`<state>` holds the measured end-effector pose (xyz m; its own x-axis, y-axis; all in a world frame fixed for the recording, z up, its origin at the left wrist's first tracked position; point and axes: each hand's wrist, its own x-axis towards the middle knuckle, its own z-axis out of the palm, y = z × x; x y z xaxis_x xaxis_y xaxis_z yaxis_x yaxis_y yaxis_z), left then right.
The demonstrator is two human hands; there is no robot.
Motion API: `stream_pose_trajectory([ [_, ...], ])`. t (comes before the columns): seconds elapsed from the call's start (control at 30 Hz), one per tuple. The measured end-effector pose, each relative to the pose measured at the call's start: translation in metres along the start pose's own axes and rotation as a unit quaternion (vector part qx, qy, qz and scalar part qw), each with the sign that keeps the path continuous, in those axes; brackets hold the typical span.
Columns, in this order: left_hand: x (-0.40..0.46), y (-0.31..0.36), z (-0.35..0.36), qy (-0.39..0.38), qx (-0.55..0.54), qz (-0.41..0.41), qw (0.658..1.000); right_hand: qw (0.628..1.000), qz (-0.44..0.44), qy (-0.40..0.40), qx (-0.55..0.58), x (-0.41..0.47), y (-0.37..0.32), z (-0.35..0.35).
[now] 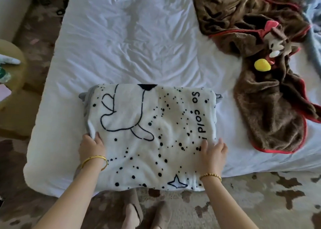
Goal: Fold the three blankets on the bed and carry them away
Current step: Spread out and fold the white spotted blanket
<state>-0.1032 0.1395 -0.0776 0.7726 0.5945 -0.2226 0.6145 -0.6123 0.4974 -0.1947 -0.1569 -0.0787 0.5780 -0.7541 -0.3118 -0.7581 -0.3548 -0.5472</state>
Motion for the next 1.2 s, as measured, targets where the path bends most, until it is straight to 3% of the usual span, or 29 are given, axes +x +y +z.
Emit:
stream_pose_trajectory([
  [0.13, -0.013, 0.014, 0.005, 0.045, -0.036, 0.026, 0.998, 1.0, -0.005, -0.019, 0.021, 0.003, 0.006, -0.002],
  [0.23, -0.022, 0.018, 0.01, -0.001, -0.086, 0.039, 0.996, 0.997, 0.038, 0.028, 0.063, 0.017, 0.008, -0.009],
  [0.3, -0.018, 0.01, 0.005, -0.033, -0.071, -0.01, 0.997, 0.999, 0.04, -0.011, 0.019, 0.026, 0.008, -0.014],
  [0.4, 0.007, 0.005, -0.007, -0.046, -0.015, -0.016, 0.999, 0.999, -0.029, -0.04, 0.014, 0.036, 0.0, -0.019],
  [0.5, 0.036, 0.031, -0.015, -0.051, -0.057, 0.03, 0.997, 0.992, -0.117, -0.009, 0.04, 0.049, -0.025, -0.018],
  [0.6, 0.061, 0.061, -0.015, -0.103, -0.104, 0.041, 0.988, 0.988, -0.13, -0.057, 0.063, 0.064, -0.064, -0.011],
  [0.67, 0.073, 0.074, -0.012, -0.129, -0.131, 0.012, 0.983, 0.986, -0.111, -0.081, 0.098, 0.073, -0.085, -0.005],
  [0.73, 0.082, 0.079, -0.01, -0.163, -0.144, -0.033, 0.975, 0.972, -0.032, -0.136, 0.19, 0.084, -0.098, -0.004],
  [0.83, 0.096, 0.089, -0.017, -0.255, -0.064, -0.039, 0.964, 0.956, 0.047, -0.201, 0.206, 0.099, -0.111, -0.007],
  [0.93, 0.112, 0.106, -0.024, -0.249, -0.055, 0.025, 0.967, 0.961, 0.008, -0.138, 0.238, 0.113, -0.125, -0.006],
  [1.0, 0.118, 0.113, -0.024, -0.201, -0.143, 0.062, 0.967, 0.954, -0.023, -0.075, 0.289, 0.12, -0.135, -0.002],
  [1.07, 0.121, 0.117, -0.019, -0.174, -0.23, 0.049, 0.956, 0.954, -0.03, -0.04, 0.296, 0.127, -0.143, 0.004],
  [1.2, 0.133, 0.107, 0.003, -0.208, -0.207, 0.005, 0.956, 0.973, 0.007, -0.086, 0.214, 0.139, -0.137, 0.014],
])
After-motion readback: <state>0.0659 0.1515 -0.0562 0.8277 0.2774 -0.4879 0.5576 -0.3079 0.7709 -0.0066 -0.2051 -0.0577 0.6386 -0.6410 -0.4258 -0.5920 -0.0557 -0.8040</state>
